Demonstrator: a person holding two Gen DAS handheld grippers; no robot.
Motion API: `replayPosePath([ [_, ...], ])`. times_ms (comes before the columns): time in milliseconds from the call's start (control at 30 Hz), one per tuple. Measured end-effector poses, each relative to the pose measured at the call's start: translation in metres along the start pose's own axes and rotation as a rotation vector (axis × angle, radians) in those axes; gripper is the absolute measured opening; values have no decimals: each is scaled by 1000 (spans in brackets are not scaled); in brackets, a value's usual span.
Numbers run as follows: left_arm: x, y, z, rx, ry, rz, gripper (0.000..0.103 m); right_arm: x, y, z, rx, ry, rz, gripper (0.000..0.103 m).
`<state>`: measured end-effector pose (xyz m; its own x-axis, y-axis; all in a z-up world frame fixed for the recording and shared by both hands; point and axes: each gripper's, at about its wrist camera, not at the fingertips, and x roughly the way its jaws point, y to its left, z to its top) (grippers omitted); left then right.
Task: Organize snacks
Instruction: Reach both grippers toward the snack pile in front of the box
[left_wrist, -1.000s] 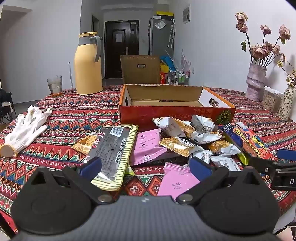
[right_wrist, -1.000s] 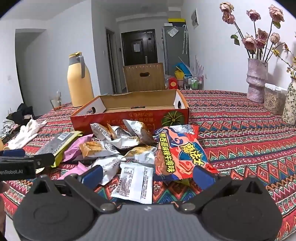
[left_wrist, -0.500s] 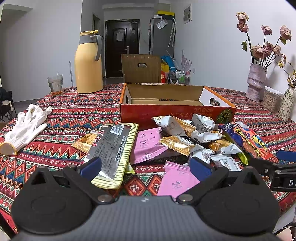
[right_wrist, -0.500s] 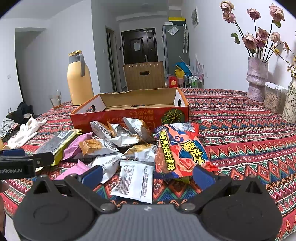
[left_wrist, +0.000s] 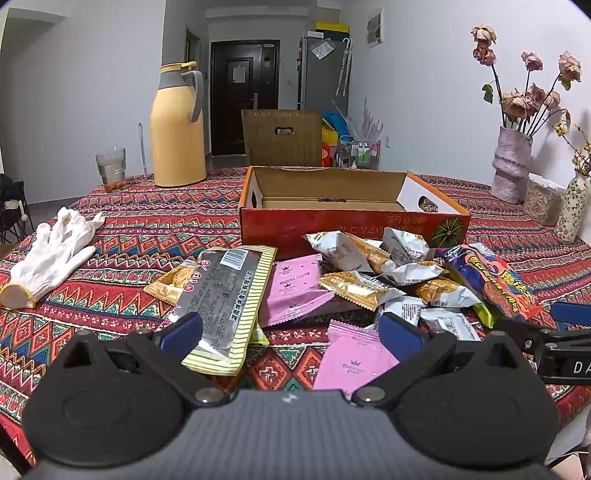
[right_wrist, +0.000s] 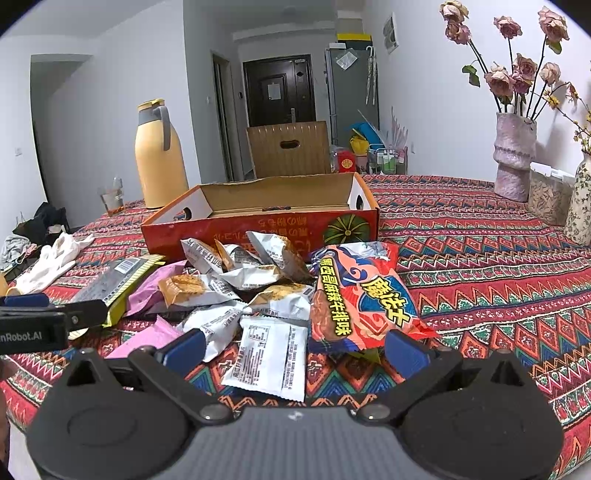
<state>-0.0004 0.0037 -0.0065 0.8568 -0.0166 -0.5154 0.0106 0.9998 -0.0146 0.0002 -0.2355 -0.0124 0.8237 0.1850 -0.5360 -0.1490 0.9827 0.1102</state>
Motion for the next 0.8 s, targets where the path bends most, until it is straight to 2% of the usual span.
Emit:
replayPosePath([
  [800,2,3,-2,-15,1,-12,103,4,0,0,-8,23,3,103],
])
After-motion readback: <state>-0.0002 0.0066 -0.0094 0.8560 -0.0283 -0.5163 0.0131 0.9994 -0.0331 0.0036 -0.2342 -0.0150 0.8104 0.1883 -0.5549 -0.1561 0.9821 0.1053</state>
